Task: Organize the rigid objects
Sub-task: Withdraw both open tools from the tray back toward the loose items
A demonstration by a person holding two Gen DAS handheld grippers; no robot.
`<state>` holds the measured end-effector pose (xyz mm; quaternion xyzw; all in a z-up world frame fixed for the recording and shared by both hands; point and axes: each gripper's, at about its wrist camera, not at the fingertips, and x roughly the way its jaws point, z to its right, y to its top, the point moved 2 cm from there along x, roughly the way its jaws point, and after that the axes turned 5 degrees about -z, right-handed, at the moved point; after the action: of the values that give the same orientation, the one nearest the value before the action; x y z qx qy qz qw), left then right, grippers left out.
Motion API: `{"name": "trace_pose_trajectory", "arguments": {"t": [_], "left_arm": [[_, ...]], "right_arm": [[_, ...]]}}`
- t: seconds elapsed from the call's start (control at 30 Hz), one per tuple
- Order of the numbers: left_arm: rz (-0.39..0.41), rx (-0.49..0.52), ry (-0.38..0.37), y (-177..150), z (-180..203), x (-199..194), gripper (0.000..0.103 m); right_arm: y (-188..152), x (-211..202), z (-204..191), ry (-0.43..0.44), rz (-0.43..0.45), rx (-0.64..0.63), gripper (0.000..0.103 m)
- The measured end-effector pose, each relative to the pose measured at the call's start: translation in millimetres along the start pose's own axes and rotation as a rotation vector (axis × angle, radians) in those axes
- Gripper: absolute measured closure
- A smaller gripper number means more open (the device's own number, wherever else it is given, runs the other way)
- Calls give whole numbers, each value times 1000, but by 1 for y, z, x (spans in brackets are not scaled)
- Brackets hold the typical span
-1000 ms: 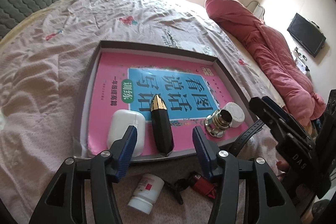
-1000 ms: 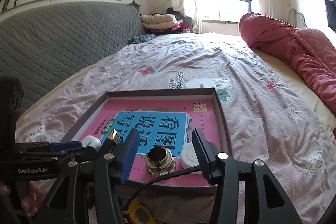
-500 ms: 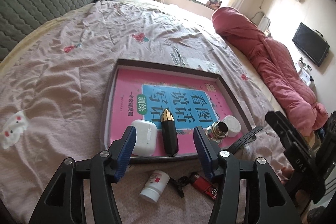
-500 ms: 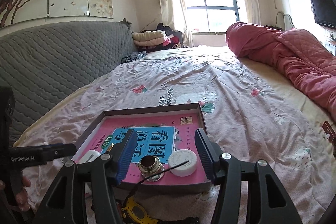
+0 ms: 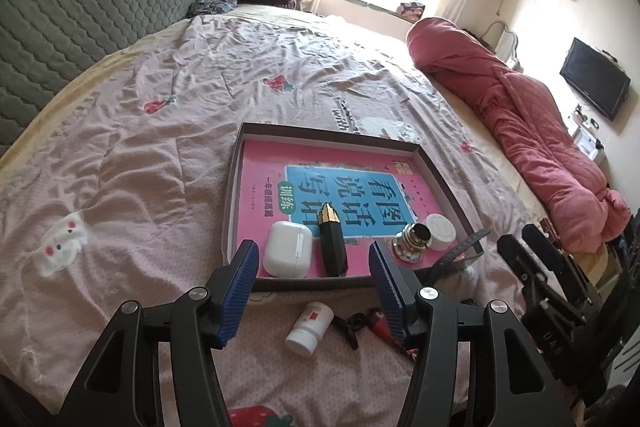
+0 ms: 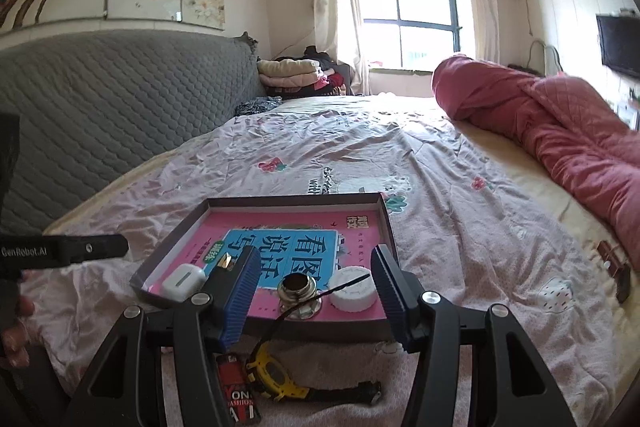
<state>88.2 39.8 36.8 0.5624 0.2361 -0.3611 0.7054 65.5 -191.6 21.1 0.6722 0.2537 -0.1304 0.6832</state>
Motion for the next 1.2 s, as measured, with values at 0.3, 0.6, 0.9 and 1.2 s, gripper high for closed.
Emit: {"name": "trace_pose_trajectory", "arguments": {"t": [0.3,0.6,0.9,1.2], "left_arm": [[0,28,10,-9,5,-17,44],[-15,46,18,-18,7,-26,44],[-46,76,39,-28,13,-25,44],[-75,108,46,-39,20,-20,44]], "right_arm": [[-12,-11,-21,19,-32,-45,46],[-23,-21,-35,27,-61,-82,46],[-32,-26,-34,24,-97,-80,46],[-37,-26,-27,21,-131,-51,46]]}}
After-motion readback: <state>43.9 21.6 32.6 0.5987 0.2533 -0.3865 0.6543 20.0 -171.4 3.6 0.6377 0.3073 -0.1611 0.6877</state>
